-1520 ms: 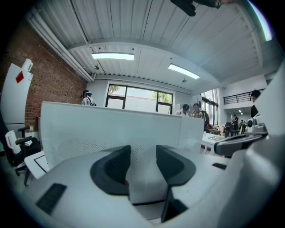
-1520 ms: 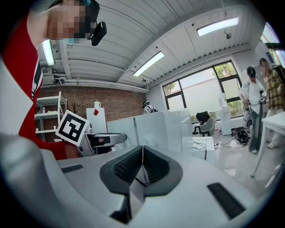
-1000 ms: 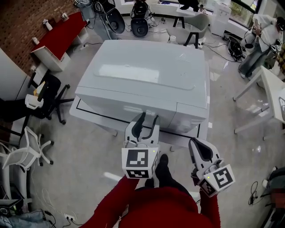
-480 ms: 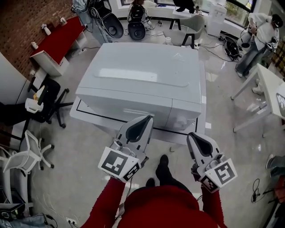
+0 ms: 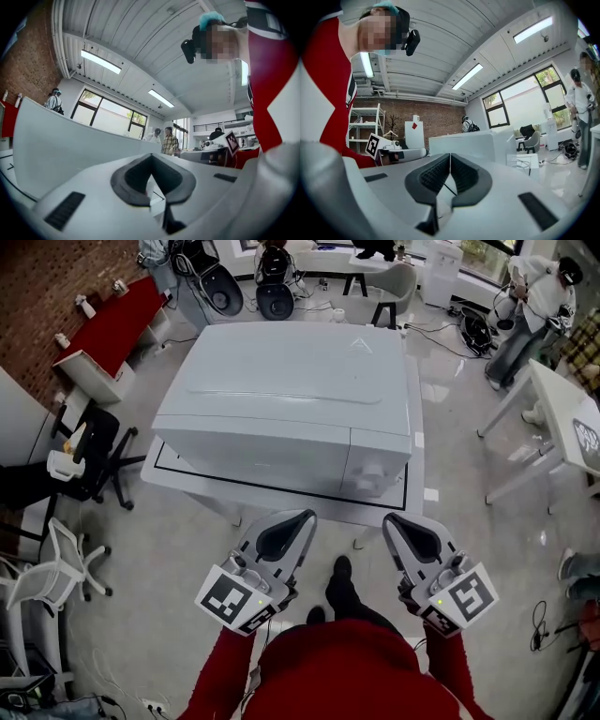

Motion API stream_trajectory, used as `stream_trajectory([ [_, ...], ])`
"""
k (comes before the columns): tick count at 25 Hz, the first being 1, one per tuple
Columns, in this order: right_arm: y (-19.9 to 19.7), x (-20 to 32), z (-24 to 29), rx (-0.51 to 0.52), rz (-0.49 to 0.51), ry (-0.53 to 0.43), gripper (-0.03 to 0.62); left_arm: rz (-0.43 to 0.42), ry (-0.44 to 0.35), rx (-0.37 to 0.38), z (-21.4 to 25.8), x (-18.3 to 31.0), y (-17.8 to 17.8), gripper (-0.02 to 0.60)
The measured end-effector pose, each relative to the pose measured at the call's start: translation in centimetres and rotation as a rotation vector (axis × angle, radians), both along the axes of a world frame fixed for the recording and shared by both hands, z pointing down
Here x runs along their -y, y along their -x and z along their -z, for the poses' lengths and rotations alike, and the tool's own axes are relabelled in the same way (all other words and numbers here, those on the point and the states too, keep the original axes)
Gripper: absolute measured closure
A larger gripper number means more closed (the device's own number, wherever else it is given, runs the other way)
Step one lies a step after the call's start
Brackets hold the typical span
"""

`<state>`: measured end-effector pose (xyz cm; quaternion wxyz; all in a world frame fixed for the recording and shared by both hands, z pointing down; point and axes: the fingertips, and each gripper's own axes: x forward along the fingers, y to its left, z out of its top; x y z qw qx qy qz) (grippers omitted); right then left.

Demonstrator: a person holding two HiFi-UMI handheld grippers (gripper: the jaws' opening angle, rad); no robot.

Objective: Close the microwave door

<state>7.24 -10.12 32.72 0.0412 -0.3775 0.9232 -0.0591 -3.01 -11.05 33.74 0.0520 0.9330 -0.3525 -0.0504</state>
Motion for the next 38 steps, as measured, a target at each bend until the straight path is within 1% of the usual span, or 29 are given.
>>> stream_trajectory([
  [6,0.7,-1.2,0.0,0.006,0.037,-0.015,0.579,0.034,0.032,0.014,-1.3,-1.3,1.4,0.572],
  [8,1.2,-1.5,0.3,0.016,0.052,-0.023,0.58,0.036,0.03,0.016,-1.2,-1.5,1.6,0.572],
  [11,1.8,-2.1,0.4,0.039,0.075,0.002,0.58,0.033,0.027,0.017,-1.0,-1.9,1.6,0.572],
  [13,2.1,-2.4,0.4,0.035,0.079,0.003,0.58,0.031,0.022,0.014,-0.9,-2.2,1.7,0.572],
  [21,2.5,-2.8,-0.5,-0.023,0.064,0.002,0.582,0.032,0.035,-0.001,-0.9,-2.6,2.0,0.572],
  [24,2.5,-2.6,-0.4,-0.04,0.048,-0.033,0.582,0.031,0.04,0.006,-0.9,-2.6,2.0,0.572],
  [26,2.6,-2.5,-0.3,-0.035,0.042,-0.049,0.582,0.03,0.04,0.01,-1.0,-2.7,1.9,0.572],
  [31,2.3,-2.3,-1.0,-0.036,0.034,-0.02,0.582,0.027,0.043,0.01,-1.0,-2.6,1.8,0.572],
  [34,2.4,-2.1,-0.7,-0.027,0.037,-0.035,0.582,0.027,0.049,0.01,-1.1,-2.5,1.7,0.572],
  [38,2.5,-2.2,-0.7,-0.024,0.035,-0.031,0.582,0.029,0.054,0.009,-1.2,-2.5,1.7,0.572],
])
